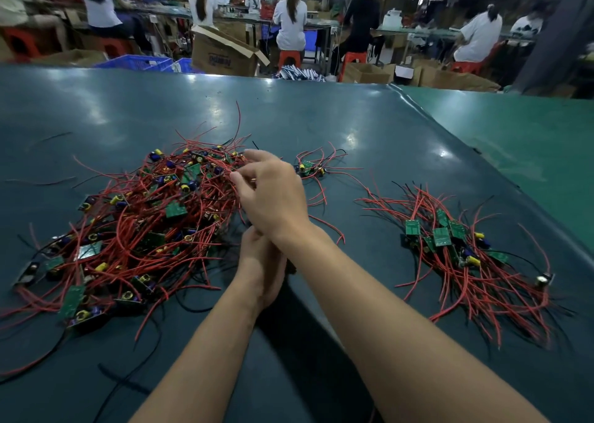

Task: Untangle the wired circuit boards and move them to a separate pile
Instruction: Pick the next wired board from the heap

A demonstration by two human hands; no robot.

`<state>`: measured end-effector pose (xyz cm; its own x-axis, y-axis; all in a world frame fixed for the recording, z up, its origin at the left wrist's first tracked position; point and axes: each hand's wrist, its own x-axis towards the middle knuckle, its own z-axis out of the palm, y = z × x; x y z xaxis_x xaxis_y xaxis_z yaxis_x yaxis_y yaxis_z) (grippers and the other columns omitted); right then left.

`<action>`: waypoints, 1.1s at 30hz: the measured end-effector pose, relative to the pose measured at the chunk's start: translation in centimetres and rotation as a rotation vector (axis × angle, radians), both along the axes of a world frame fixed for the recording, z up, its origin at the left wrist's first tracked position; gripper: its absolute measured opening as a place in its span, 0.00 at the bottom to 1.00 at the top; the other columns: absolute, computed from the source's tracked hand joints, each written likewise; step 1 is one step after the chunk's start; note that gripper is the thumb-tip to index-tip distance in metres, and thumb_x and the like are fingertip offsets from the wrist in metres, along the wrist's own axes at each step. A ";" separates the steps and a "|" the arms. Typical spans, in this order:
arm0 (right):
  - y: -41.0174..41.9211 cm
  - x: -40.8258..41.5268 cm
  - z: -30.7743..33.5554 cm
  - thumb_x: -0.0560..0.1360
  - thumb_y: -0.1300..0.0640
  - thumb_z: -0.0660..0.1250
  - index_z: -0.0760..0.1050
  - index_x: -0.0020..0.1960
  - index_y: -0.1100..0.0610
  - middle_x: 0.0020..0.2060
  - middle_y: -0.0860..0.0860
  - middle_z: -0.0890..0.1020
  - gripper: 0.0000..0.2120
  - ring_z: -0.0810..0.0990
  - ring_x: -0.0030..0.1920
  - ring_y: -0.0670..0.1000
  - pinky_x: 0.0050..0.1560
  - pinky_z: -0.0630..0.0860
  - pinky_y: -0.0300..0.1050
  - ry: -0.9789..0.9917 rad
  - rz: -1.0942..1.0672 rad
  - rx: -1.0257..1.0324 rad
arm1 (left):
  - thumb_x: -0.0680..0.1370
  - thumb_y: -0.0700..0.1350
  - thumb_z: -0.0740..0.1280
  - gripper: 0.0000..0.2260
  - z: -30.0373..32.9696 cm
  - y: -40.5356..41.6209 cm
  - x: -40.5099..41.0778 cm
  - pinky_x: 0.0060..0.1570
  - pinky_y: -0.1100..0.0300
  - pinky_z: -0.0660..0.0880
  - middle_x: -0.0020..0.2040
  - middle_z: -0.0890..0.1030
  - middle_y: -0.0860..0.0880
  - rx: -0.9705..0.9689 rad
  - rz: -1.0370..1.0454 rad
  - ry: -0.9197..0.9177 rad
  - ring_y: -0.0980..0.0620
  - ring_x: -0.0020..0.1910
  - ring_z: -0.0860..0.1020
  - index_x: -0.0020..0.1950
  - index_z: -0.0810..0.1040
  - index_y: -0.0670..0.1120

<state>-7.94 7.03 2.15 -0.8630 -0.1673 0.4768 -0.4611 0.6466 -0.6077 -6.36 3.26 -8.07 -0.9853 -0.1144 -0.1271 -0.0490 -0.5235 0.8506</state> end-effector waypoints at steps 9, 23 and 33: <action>5.6 1.2 4.7 0.82 0.61 0.57 0.70 0.48 0.62 0.45 0.57 0.83 0.06 0.85 0.35 0.60 0.30 0.81 0.43 -0.444 0.320 -1.341 | 0.73 0.37 0.62 0.08 4.0 0.2 2.4 0.34 0.61 0.68 0.37 0.81 0.44 0.148 -0.048 0.106 0.51 0.30 0.73 0.48 0.79 0.41; 14.2 5.0 -2.5 0.79 0.59 0.59 0.73 0.43 0.54 0.46 0.54 0.86 0.08 0.86 0.41 0.55 0.25 0.77 0.37 -0.669 0.111 -1.214 | 0.76 0.45 0.67 0.08 3.8 1.4 2.4 0.35 0.65 0.74 0.42 0.84 0.48 -0.077 -0.107 0.143 0.55 0.31 0.78 0.53 0.82 0.45; 13.7 5.8 -2.6 0.72 0.47 0.67 0.83 0.43 0.54 0.45 0.50 0.85 0.12 0.83 0.35 0.48 0.25 0.72 0.35 -0.800 0.176 -1.358 | 0.72 0.41 0.69 0.03 3.7 1.6 2.1 0.36 0.64 0.78 0.39 0.84 0.50 -0.024 -0.004 0.190 0.52 0.36 0.83 0.45 0.79 0.44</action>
